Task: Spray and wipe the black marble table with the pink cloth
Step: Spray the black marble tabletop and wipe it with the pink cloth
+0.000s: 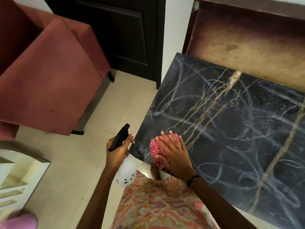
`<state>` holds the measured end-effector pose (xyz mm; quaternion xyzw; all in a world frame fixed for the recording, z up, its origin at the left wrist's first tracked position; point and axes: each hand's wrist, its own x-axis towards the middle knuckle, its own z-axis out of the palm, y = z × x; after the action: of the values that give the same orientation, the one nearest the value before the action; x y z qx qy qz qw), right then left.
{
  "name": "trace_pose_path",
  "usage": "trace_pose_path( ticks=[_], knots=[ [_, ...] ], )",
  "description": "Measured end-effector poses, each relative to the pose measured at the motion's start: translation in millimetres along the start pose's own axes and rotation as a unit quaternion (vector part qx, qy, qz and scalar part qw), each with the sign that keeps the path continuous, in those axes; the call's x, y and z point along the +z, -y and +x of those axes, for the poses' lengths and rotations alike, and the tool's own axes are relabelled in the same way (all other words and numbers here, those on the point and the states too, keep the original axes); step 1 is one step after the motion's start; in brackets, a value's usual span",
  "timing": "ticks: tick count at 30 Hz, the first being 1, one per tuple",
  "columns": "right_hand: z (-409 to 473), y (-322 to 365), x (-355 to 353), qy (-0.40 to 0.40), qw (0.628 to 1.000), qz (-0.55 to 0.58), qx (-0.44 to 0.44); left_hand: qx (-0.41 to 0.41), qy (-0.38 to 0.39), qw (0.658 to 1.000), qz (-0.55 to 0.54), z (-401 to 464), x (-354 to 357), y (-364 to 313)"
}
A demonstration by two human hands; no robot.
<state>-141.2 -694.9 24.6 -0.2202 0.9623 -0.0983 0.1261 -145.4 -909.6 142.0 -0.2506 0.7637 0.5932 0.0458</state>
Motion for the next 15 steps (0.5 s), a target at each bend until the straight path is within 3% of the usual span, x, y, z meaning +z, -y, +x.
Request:
trace_pose_path(
  ticks=[5, 11, 15],
  knots=[
    [26, 22, 14, 0.034, 0.998, 0.001, 0.048, 0.001, 0.004, 1.0, -0.003, 4, 2, -3],
    [-15, 12, 28, 0.031, 0.998, -0.005, -0.06, -0.027, 0.011, 0.999, -0.021, 6, 8, -4],
    [-3, -24, 16, 0.017, 1.0, -0.023, 0.007, -0.031, 0.015, 0.999, -0.024, 6, 8, -6]
  ],
)
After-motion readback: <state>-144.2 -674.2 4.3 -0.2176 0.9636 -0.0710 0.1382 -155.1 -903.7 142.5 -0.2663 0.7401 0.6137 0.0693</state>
